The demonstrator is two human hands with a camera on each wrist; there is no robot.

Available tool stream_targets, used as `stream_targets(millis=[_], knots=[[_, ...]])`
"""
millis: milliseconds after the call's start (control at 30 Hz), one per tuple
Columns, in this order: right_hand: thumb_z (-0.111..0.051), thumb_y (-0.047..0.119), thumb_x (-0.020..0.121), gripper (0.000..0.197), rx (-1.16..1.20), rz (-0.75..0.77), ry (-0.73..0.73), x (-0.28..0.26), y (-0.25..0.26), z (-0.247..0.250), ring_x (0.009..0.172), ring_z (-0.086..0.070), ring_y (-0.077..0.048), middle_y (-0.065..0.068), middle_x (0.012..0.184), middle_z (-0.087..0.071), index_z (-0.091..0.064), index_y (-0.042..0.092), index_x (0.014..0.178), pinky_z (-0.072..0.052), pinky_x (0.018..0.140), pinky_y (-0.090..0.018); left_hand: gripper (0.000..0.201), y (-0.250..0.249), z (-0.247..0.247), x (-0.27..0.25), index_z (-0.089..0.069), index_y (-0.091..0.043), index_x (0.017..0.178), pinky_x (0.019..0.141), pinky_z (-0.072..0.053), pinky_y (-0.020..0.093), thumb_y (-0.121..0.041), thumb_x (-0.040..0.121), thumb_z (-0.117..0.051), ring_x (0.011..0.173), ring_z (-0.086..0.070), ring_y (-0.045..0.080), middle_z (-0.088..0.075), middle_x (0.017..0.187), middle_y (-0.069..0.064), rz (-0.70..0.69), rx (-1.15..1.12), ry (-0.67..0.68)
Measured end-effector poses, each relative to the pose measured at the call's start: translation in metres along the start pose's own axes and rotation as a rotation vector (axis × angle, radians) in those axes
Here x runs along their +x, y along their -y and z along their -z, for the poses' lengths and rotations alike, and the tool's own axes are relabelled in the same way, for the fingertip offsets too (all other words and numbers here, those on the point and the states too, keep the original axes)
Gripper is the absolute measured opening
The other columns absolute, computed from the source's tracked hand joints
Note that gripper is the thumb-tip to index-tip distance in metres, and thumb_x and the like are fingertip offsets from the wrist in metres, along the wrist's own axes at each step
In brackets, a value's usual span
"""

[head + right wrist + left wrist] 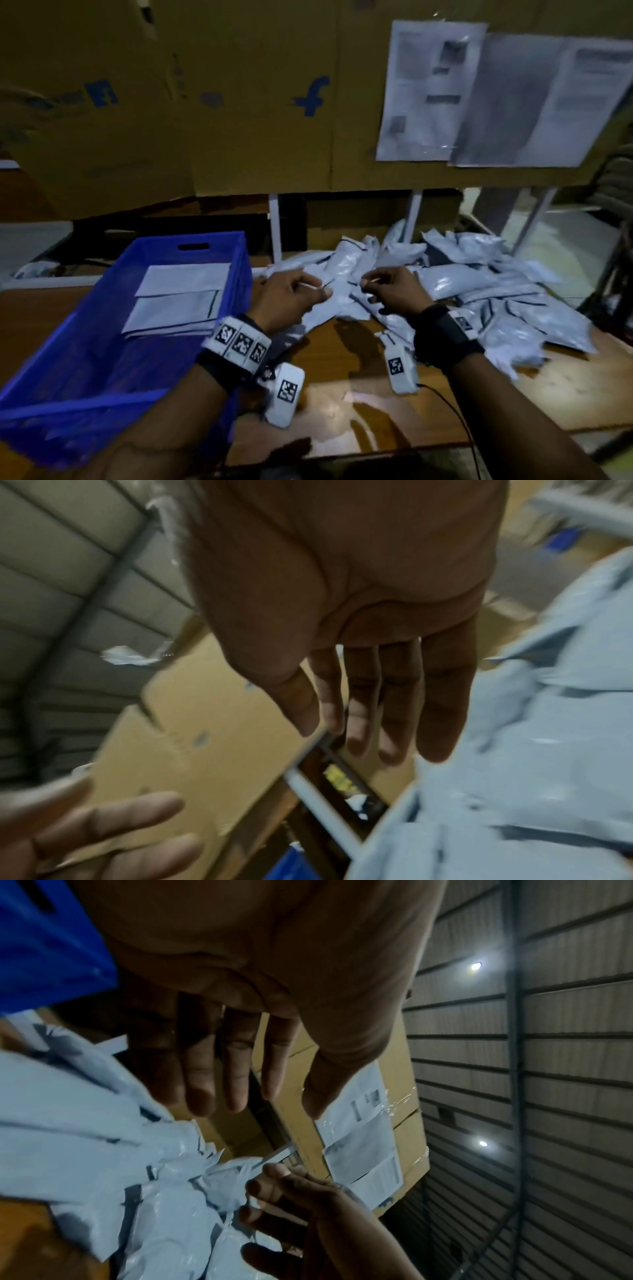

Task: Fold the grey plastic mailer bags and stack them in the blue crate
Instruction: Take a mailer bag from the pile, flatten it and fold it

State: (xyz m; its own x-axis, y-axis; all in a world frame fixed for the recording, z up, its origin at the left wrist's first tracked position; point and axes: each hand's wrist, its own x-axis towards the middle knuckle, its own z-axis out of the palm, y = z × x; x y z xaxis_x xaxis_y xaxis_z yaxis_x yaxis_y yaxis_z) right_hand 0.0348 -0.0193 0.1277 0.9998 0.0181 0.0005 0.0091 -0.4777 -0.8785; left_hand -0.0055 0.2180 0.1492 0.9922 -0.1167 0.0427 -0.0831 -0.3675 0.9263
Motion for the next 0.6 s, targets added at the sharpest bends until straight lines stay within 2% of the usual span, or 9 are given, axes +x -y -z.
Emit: stream_targets(millis=[100, 200, 267, 400, 500, 600], knots=[[-0.073, 0.028, 0.095, 0.021, 0.010, -0.061, -0.032, 0.022, -0.034, 0.011, 0.080, -0.074, -0.024, -0.011, 0.090, -0.075, -0.073, 0.012, 0.109, -0.051, 0.053, -0.027, 0.029, 0.012, -0.037, 0.032, -0.072, -0.014, 0.107, 0.070, -0.061, 0.042, -0.031, 0.086, -0.082, 0.090, -0.074, 0.029, -0.076, 0.095, 0.011, 0.028, -0.061, -0.002], [-0.073, 0.029, 0.094, 0.022, 0.043, -0.125, -0.079, 0.055, -0.062, 0.025, 0.075, -0.073, -0.021, -0.009, 0.088, -0.074, -0.071, 0.014, 0.110, -0.049, 0.051, -0.026, 0.025, 0.026, -0.070, 0.076, -0.071, -0.018, 0.104, 0.060, -0.056, 0.034, -0.031, 0.086, -0.082, 0.087, -0.074, 0.030, -0.076, 0.092, 0.009, 0.039, -0.112, 0.012], [-0.071, 0.024, 0.095, 0.022, 0.059, -0.151, -0.106, 0.079, -0.077, 0.035, 0.072, -0.071, -0.020, -0.011, 0.089, -0.075, -0.071, 0.013, 0.114, -0.050, 0.052, -0.027, 0.026, 0.037, -0.093, 0.113, -0.072, -0.021, 0.103, 0.060, -0.056, 0.032, -0.031, 0.082, -0.086, 0.084, -0.073, 0.028, -0.076, 0.091, 0.005, 0.034, -0.126, 0.015], [-0.068, 0.016, 0.094, 0.020, 0.078, -0.259, -0.154, 0.122, -0.099, 0.061, 0.075, -0.071, -0.022, -0.014, 0.094, -0.076, -0.071, 0.012, 0.113, -0.053, 0.056, -0.031, 0.037, 0.052, -0.138, 0.201, -0.072, -0.026, 0.105, 0.083, -0.061, 0.039, -0.036, 0.075, -0.090, 0.093, -0.071, 0.012, -0.074, 0.099, -0.006, 0.037, -0.075, -0.018], [-0.066, 0.014, 0.095, 0.016, 0.108, -0.281, -0.194, 0.150, -0.109, 0.084, 0.077, -0.070, -0.024, -0.016, 0.098, -0.075, -0.069, 0.012, 0.111, -0.051, 0.059, -0.033, 0.058, 0.055, -0.167, 0.260, -0.066, -0.026, 0.122, 0.093, -0.058, 0.043, -0.042, 0.073, -0.091, 0.107, -0.067, 0.019, -0.070, 0.121, -0.002, -0.001, 0.024, -0.058], [-0.067, 0.013, 0.095, 0.015, 0.127, -0.314, -0.241, 0.172, -0.121, 0.105, 0.076, -0.068, -0.023, -0.013, 0.092, -0.074, -0.071, 0.011, 0.110, -0.053, 0.063, -0.035, 0.077, 0.061, -0.191, 0.304, -0.059, -0.024, 0.137, 0.101, -0.053, 0.044, -0.046, 0.070, -0.091, 0.124, -0.060, 0.023, -0.063, 0.139, 0.001, -0.023, 0.127, -0.044]])
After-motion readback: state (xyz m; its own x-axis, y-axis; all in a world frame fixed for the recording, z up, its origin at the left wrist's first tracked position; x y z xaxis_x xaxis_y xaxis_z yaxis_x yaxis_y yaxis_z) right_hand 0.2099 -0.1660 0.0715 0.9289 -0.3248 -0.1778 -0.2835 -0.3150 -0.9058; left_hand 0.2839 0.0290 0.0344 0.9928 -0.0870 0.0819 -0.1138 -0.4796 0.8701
